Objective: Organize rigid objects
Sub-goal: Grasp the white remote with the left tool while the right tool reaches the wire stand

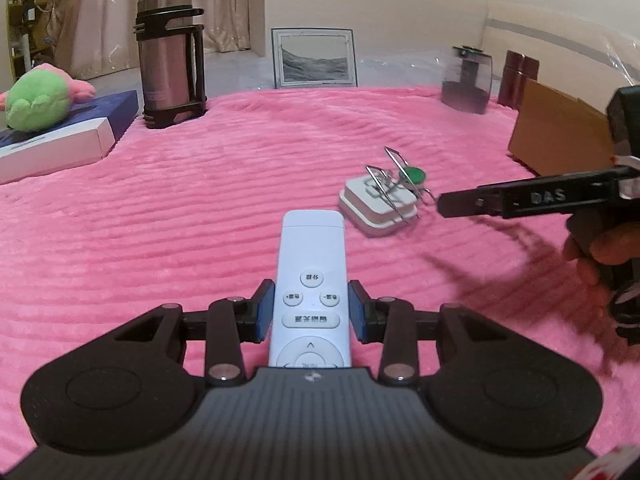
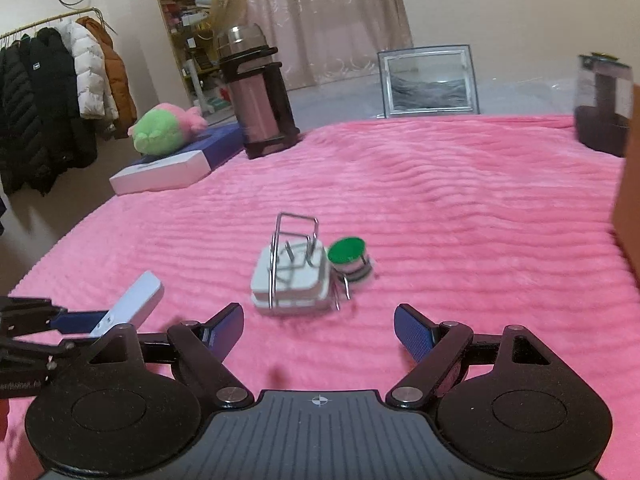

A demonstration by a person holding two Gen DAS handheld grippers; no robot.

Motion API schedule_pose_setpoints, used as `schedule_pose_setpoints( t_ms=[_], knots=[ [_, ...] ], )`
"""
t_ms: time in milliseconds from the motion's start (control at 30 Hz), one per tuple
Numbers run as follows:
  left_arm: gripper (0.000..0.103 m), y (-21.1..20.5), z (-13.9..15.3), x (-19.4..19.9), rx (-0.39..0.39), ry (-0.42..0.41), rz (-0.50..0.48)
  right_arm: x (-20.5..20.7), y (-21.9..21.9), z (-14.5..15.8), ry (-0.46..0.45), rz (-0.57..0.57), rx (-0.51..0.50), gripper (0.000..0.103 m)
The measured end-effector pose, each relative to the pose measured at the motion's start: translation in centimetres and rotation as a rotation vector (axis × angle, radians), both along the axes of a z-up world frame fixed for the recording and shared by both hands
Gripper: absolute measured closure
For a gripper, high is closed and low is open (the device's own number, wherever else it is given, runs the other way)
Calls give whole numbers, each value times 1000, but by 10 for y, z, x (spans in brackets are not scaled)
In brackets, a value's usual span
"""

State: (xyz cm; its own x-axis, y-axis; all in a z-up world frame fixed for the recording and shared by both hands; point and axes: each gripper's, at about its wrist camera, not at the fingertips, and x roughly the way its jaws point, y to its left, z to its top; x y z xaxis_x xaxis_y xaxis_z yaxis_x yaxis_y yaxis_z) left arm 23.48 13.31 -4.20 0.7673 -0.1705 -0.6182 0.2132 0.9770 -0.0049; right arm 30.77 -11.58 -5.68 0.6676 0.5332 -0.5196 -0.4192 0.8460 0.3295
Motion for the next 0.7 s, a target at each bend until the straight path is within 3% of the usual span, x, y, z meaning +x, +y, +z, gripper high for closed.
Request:
schedule_pose_setpoints(
  t_ms=[367,600,700],
  knots=[
    [70,-11,-7,14,-55,-7,-5,45,11,-14,67,20,68,25],
    [70,-16,-4,18,-77,-9,-2,45,16,-13,84,23,77,49],
    [70,-17,-3,18,-77,-9,-2,45,16,-12,89,19,82,53]
  ],
)
